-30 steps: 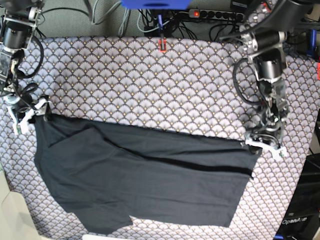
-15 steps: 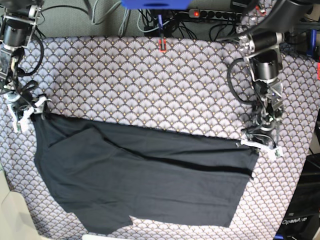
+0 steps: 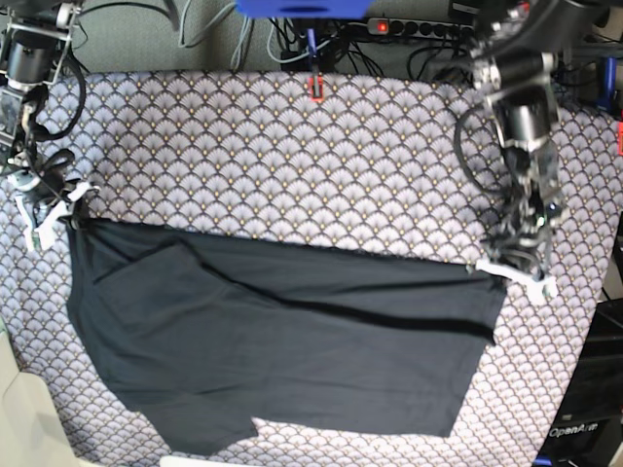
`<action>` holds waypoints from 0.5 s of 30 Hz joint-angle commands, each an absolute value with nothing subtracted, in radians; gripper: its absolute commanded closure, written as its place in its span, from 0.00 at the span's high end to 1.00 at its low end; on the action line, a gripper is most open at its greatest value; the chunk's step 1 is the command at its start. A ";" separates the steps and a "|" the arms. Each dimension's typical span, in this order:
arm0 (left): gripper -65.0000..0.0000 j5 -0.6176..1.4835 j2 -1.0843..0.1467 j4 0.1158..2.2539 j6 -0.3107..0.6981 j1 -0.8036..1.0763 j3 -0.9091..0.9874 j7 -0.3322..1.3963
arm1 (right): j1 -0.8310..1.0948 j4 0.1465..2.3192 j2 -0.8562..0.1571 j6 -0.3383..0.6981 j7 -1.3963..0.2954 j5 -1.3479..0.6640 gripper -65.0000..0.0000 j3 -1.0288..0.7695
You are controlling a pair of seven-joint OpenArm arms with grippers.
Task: Fold the T-shirt properly
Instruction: 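Lower the held shoulder edge onto the shirt's middle and release, then raise both grippers and move them back toward the collar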
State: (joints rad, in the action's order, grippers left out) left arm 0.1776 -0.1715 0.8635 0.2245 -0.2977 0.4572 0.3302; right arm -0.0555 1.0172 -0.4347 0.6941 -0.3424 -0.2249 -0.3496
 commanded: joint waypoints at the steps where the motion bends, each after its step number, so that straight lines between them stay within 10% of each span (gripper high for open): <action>1: 0.00 0.173 -0.188 0.908 0.211 -0.302 0.461 0.326 | -0.041 1.026 -0.453 0.698 -0.375 -0.206 0.00 -0.352; 15: 0.00 0.300 -0.196 1.299 0.209 -0.044 0.472 0.521 | 0.213 1.337 -0.438 0.698 -0.377 -0.211 0.00 -0.358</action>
State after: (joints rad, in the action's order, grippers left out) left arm 0.2928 -0.1810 1.2732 0.2077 -0.0338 0.4652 0.5400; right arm 0.2081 1.3251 -0.4198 0.6918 -0.3779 -0.2085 -0.3508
